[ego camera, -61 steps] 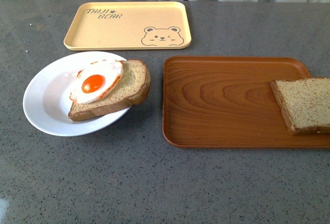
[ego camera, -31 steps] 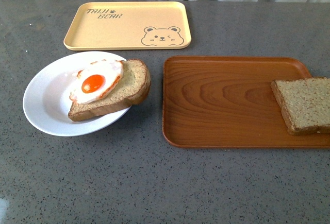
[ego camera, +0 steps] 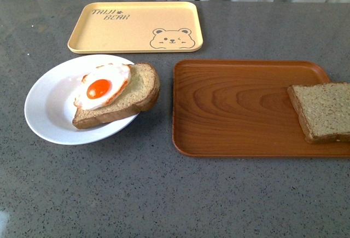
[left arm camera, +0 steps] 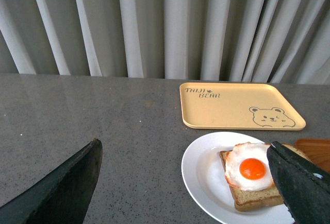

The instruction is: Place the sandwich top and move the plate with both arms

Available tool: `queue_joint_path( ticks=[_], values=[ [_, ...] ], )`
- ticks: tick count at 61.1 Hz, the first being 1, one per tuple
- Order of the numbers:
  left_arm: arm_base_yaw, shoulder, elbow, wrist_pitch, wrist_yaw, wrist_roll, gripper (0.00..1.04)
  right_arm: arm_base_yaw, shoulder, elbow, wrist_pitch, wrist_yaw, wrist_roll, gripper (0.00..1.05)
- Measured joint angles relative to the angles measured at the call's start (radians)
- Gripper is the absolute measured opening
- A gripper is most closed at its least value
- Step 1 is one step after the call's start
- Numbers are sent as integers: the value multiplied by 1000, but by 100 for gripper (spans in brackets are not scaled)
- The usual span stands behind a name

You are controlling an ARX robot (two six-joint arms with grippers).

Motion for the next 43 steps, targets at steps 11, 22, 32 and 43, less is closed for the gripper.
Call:
queue_joint_path(
  ticks=[11, 22, 32, 43],
  values=[
    [0, 0, 0, 0, 0, 0, 96, 0, -18, 0, -3, -12, 13, 23],
    [0, 0, 0, 0, 0, 0, 96, 1, -89, 0, -28, -55, 48, 2],
    [0, 0, 0, 0, 0, 0, 96, 50, -223, 5, -55, -98, 143, 2],
    [0, 0, 0, 0, 0, 0, 96, 181, -324, 30, -26, -77, 264, 2]
  ],
)
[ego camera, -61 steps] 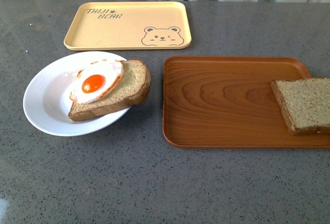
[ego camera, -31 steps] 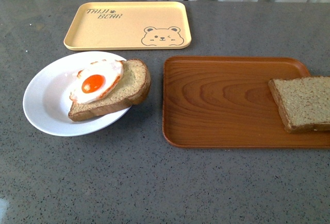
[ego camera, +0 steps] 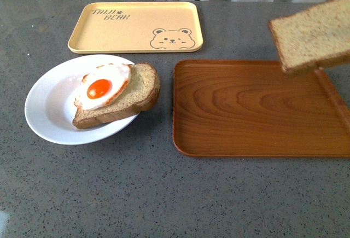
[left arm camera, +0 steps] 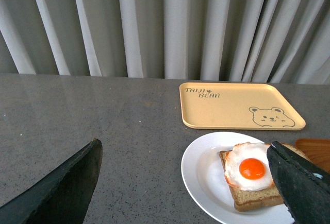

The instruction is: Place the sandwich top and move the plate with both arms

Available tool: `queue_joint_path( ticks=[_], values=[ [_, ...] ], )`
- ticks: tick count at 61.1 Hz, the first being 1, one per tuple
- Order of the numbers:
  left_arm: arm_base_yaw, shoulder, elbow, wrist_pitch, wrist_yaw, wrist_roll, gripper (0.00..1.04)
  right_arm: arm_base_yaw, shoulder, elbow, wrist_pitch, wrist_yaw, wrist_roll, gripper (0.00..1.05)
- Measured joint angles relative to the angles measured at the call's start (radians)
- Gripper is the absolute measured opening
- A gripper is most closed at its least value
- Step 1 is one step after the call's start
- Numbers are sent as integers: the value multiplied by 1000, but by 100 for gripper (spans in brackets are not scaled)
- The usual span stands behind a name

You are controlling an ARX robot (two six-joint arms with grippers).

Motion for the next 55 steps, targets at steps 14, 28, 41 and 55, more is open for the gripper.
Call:
queue_joint_path(
  ticks=[14, 28, 41, 55],
  values=[
    [0, 0, 0, 0, 0, 0, 96, 327, 55, 71, 111, 156, 141, 2],
    [0, 0, 0, 0, 0, 0, 96, 575, 220, 194, 180, 301, 237, 2],
    [0, 0, 0, 0, 0, 0, 96, 706, 379, 294, 194, 391, 343, 2],
    [0, 0, 0, 0, 0, 0, 96, 762, 431, 338, 194, 430, 382, 2]
  ],
)
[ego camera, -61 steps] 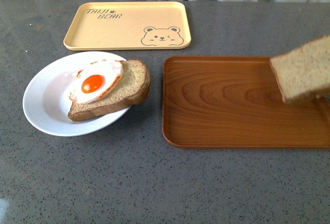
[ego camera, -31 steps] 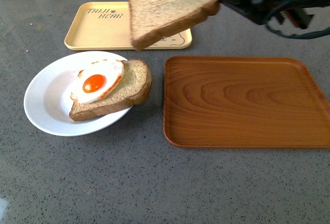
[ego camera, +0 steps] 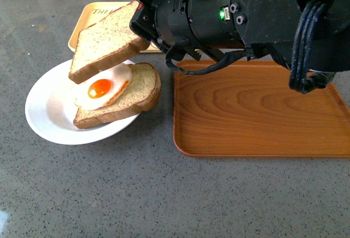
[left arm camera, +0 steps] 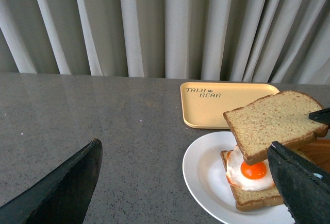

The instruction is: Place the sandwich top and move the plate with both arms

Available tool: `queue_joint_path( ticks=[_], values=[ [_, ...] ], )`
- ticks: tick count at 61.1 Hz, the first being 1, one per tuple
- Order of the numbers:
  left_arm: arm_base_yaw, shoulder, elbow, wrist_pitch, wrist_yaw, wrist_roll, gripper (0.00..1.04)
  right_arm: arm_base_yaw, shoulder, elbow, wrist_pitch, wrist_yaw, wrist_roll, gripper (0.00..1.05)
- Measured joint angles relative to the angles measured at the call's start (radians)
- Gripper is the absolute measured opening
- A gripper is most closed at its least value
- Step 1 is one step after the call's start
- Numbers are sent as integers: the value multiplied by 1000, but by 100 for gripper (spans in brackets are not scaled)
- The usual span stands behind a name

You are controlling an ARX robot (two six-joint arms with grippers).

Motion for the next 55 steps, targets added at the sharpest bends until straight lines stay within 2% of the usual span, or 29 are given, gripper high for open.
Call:
queue_joint_path(
  ticks=[19, 50, 55],
  values=[
    [0, 0, 0, 0, 0, 0, 96, 54, 24, -12, 1, 30, 17, 2],
    [0, 0, 0, 0, 0, 0, 96, 77, 39, -59, 10, 75, 46, 2],
    [0, 0, 0, 0, 0, 0, 96, 77, 39, -64, 15, 79, 46, 16]
  ],
)
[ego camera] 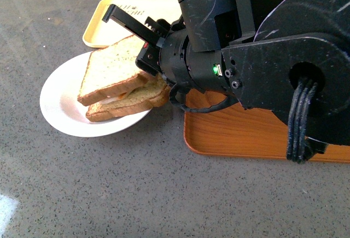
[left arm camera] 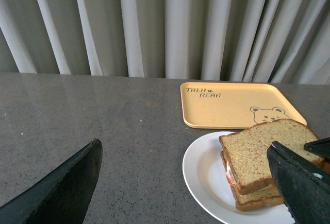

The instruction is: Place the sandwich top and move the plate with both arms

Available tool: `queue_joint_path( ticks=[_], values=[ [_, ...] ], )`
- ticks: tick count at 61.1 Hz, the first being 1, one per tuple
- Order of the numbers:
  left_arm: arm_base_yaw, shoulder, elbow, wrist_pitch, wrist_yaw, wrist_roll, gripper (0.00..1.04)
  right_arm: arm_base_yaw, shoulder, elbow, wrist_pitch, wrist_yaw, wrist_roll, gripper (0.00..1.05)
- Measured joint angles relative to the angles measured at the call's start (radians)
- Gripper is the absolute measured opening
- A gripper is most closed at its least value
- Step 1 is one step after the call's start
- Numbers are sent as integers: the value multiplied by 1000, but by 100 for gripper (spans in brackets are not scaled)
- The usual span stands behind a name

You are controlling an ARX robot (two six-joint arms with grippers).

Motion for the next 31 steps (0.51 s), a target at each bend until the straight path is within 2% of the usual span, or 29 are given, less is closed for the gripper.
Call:
queue_joint_path(
  ticks=[25, 31],
  values=[
    [0, 0, 0, 0, 0, 0, 96, -9, -4, -55, 47, 42, -13, 84],
    [0, 0, 0, 0, 0, 0, 96, -21, -21, -84, 58, 48, -13, 97]
  ],
)
